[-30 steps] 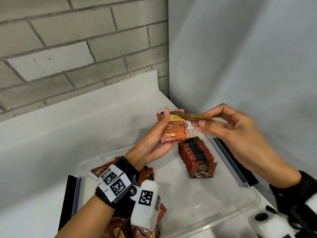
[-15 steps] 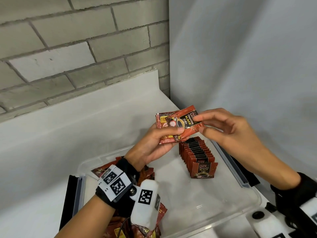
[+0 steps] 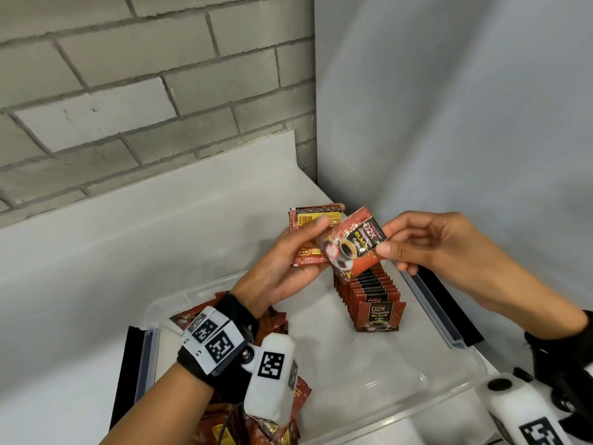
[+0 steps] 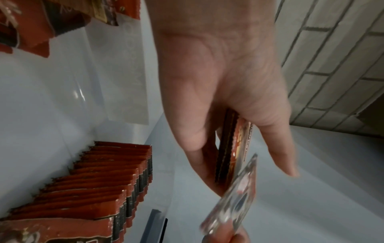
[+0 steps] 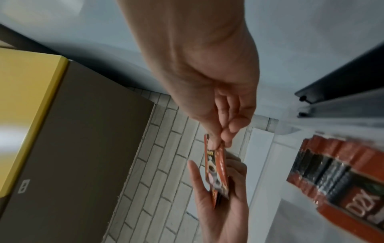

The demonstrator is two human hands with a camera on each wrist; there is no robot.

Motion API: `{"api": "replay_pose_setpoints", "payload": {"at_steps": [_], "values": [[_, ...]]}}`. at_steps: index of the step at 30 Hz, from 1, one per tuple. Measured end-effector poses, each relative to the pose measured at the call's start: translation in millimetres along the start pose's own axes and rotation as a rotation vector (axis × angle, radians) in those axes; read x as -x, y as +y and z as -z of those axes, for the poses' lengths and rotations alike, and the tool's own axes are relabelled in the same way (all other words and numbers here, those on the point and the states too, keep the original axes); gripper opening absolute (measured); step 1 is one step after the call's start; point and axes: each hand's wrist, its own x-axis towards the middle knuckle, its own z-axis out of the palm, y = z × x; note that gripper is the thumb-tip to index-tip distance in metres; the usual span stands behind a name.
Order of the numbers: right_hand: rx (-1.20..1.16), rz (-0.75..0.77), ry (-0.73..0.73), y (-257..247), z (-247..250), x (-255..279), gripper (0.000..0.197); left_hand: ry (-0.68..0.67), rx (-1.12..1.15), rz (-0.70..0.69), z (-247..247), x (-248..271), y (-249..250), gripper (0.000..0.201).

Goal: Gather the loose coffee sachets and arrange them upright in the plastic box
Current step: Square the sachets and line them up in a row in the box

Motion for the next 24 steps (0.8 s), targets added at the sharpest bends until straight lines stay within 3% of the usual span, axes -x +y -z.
{"api": "replay_pose_setpoints", "payload": {"at_steps": [5, 8, 12, 17, 20, 24], "values": [[0.35, 0.05, -0.113, 2, 6, 9, 0.01, 0.017, 0.098, -0.027, 3, 0, 6, 0.063], [0.575, 0.082, -0.151, 9, 4, 15, 0.018, 0.047, 0.096, -0.045, 1, 1, 7, 0.072], [0.782, 0.121, -0.179, 23, 2, 18, 0.011, 0.085, 0.106, -0.063, 2, 1, 10, 0.078], [0.955, 0.303, -0.164, 42, 1, 15, 0.02, 0.153, 0.122, -0.073, 5, 1, 13, 0.049], [1.059, 0.435, -0.138, 49, 0, 15, 0.036, 0.166, 0.116, -0.074, 4, 1, 13, 0.045], [1.14, 0.518, -0.137, 54, -3, 15, 0.041, 0.173, 0.124, -0.089, 4, 0, 12, 0.043]]}}
